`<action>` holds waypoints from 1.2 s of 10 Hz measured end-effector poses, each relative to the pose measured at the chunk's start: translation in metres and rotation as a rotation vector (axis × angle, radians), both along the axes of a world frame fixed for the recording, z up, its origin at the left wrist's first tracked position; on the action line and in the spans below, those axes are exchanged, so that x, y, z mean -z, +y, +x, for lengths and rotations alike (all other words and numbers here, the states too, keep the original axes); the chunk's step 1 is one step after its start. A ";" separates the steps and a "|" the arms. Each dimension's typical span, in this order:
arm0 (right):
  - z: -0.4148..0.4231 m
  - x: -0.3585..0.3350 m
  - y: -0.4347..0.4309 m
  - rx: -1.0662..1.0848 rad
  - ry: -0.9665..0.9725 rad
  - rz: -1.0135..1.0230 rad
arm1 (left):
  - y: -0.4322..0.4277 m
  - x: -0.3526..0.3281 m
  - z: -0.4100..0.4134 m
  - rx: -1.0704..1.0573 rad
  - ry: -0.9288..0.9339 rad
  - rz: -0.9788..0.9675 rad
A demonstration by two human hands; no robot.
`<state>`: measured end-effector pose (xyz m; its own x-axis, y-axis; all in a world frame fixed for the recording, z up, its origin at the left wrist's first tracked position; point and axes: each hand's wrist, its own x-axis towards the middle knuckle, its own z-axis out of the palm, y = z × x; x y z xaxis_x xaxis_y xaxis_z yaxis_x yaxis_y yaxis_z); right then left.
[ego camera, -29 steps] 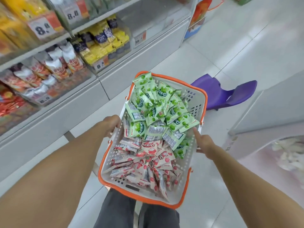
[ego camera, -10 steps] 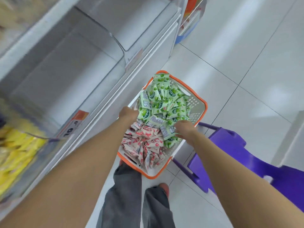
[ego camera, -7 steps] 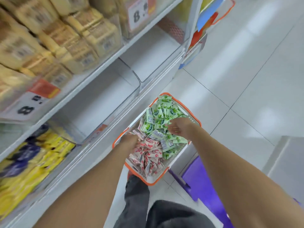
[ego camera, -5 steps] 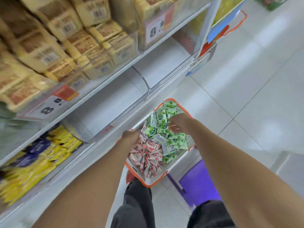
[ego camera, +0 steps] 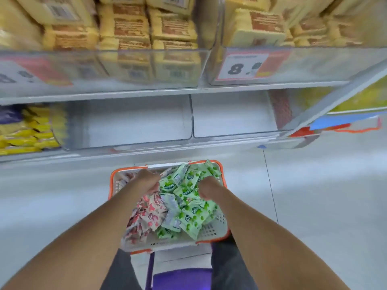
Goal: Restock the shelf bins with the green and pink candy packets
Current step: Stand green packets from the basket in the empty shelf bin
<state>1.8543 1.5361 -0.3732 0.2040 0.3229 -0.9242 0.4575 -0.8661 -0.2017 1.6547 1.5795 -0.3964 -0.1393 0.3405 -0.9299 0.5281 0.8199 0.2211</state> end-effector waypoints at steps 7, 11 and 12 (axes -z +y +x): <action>0.035 0.161 -0.023 -0.179 0.137 0.324 | -0.047 0.164 -0.013 0.369 -0.008 0.334; 0.033 0.132 -0.047 -0.243 0.013 0.420 | -0.087 0.093 -0.020 0.435 -0.018 0.559; 0.023 0.119 -0.043 -0.256 -0.004 0.523 | -0.089 0.074 -0.014 0.414 -0.041 0.600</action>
<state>1.8772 1.4930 -0.4924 0.0623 0.7757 -0.6280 0.6407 -0.5136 -0.5708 1.6402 1.4905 -0.4699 0.1420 0.8102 -0.5687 0.7505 0.2865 0.5955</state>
